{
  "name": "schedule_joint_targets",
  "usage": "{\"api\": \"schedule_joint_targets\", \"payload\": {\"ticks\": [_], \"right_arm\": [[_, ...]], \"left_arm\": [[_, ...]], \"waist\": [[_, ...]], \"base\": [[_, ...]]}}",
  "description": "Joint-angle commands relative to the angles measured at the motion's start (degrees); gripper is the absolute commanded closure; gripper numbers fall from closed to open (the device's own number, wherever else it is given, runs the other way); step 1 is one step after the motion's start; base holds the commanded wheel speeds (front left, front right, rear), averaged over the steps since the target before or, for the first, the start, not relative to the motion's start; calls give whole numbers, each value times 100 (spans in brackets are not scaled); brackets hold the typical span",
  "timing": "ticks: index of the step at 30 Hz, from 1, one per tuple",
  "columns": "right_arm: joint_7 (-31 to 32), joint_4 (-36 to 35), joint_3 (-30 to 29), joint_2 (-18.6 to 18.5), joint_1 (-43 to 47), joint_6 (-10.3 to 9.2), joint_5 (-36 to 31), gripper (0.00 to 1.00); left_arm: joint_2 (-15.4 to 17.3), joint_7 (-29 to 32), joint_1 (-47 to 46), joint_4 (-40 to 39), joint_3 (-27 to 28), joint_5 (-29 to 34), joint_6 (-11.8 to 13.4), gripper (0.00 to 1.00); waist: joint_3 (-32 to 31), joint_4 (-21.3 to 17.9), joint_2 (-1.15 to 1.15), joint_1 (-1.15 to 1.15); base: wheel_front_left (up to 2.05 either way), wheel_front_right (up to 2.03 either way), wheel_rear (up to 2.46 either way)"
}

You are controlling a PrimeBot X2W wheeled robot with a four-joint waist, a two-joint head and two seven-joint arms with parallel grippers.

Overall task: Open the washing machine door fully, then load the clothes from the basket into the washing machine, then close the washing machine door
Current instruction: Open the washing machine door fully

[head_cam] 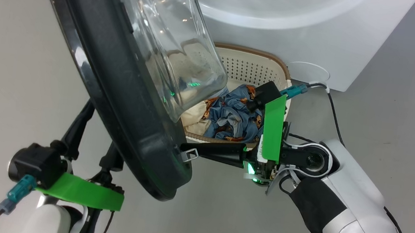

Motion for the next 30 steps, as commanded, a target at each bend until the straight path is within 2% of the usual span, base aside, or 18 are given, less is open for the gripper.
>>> {"api": "schedule_joint_targets", "payload": {"ticks": [1,12,30], "right_arm": [[-35,-128,98,191,-43,10,52,100],[-279,-210,161,-17,63,10,276,100],[-947,-658,73,-492,942,10,889,100]], "left_arm": [[151,-36,-14,-136,201,33,-9,0],[151,-36,75,-76,228,77,-9,0],[312,-36,521,52,393,140,-9,0]], "waist": [[-7,-6,0,0],[-241,-57,0,0],[-1119,-564,0,0]], "base": [[0,0,0],[0,0,0],[0,0,0]]}}
